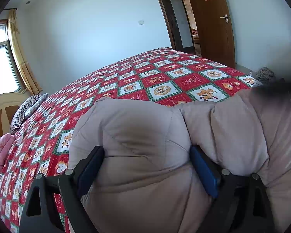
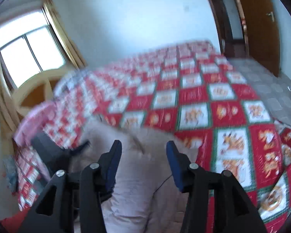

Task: Fold large clothes
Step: 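Grasp the folded pink jacket bundle with the left gripper while the right gripper grasps its other end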

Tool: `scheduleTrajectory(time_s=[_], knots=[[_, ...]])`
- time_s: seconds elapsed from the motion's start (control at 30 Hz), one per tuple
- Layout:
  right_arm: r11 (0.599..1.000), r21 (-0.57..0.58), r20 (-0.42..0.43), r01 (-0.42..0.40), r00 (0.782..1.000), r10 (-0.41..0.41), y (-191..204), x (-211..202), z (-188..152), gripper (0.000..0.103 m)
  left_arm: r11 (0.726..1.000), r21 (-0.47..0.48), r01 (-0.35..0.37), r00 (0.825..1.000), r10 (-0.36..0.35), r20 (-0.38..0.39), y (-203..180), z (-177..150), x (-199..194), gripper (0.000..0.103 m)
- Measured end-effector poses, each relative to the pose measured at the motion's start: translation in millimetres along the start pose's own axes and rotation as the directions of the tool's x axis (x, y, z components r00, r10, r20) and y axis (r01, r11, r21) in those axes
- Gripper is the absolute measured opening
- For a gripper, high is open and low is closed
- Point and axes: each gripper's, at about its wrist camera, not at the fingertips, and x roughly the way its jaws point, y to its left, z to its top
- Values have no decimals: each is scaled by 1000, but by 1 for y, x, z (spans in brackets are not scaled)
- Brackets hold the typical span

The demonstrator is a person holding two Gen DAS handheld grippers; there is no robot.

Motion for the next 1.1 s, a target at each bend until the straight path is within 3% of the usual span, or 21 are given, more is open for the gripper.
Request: scheduleTrajectory(time_s=[0.07, 0.13, 0.23, 0.27, 0.33, 0.37, 0.4, 0.47, 0.57, 0.63, 0.7, 0.77, 0.87, 1.0, 1.1], knots=[[998, 26, -58, 62, 997, -60, -5, 29, -17, 44, 1000, -21, 3, 1000, -3, 7, 5, -1, -2, 91], [995, 24, -5, 93, 996, -93, -6, 32, -31, 43, 999, -54, 9, 1000, -8, 12, 12, -1, -3, 91], [992, 4, 21, 125, 992, -125, -7, 36, -42, 45, 977, -187, 99, 994, -91, 55, 40, -3, -13, 91], [993, 3, 22, 122, 992, -122, -7, 37, -42, 45, 960, -250, 127, 992, -117, 57, 54, -5, -15, 91], [994, 1, 22, 112, 993, -112, -12, 38, -45, 45, 897, -404, 179, 983, -174, 49, 90, -9, -17, 91], [994, -1, 23, 112, 993, -112, -10, 37, -46, 45, 863, -478, 164, 984, -177, 18, 110, -10, -14, 91], [994, 0, 25, 111, 993, -111, -10, 36, -47, 45, 856, -503, 122, 987, -157, -28, 123, -9, -7, 91], [994, -1, 29, 112, 993, -112, -7, 37, -47, 45, 866, -495, 68, 985, -138, -106, 136, -2, 10, 91], [994, 8, 29, 108, 994, -108, -9, 38, -46, 45, 895, -444, 53, 967, -157, -202, 137, 12, 44, 94], [994, 12, 28, 106, 994, -106, -10, 39, -46, 45, 946, -323, -14, 970, -66, -235, 115, 19, 58, 95], [995, 18, 25, 100, 995, -101, -11, 39, -45, 45, 971, -223, -86, 969, 29, -246, 95, 17, 66, 96], [996, 34, 25, 85, 996, -86, -15, 40, -45, 45, 972, -212, -102, 968, 47, -247, 92, 14, 70, 96], [996, 51, 30, 78, 996, -79, -18, 45, -43, 46, 959, -275, -75, 964, -1, -266, 96, 5, 86, 96], [996, 38, 20, 81, 996, -82, -16, 46, -41, 46, 958, -280, -62, 962, -18, -273, 98, 4, 84, 96], [995, 13, 15, 95, 995, -95, -13, 44, -41, 46, 948, -318, -1, 956, -92, -278, 107, 4, 66, 96]])
